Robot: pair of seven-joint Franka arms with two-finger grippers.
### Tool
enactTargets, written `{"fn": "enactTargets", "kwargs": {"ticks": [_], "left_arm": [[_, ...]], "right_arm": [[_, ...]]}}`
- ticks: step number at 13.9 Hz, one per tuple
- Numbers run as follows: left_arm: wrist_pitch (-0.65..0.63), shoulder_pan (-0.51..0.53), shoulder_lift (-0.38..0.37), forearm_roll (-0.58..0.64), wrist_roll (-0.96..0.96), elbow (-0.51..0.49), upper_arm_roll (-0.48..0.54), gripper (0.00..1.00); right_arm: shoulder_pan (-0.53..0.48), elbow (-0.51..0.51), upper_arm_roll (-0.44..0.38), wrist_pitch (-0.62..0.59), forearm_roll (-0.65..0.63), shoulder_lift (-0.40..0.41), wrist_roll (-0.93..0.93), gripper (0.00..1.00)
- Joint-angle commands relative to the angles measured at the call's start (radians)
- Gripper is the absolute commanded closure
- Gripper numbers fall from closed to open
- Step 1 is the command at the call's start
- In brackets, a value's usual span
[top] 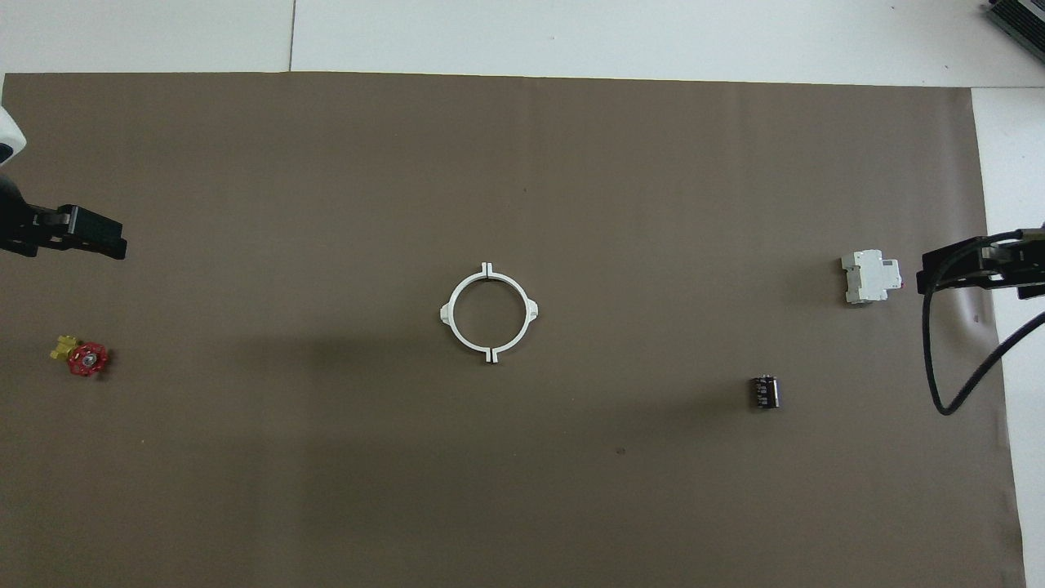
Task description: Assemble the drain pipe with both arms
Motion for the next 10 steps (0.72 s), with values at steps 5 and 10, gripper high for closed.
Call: {"fn": "enactTargets", "kwargs": {"ticks": [5, 10], "left_arm": [[0.021, -0.021, 0.02, -0.022, -0.005, -0.005, 0.002, 0.0], [0.019, -0.022, 0.016, -0.022, -0.002, -0.005, 0.002, 0.0]], "right_arm": [[-0.007, 0.009, 0.0, -0.016, 0.024, 0.0, -0.021, 0.0], [-0.007, 0.009, 0.0, -0.016, 0.024, 0.0, -0.021, 0.0]]}}
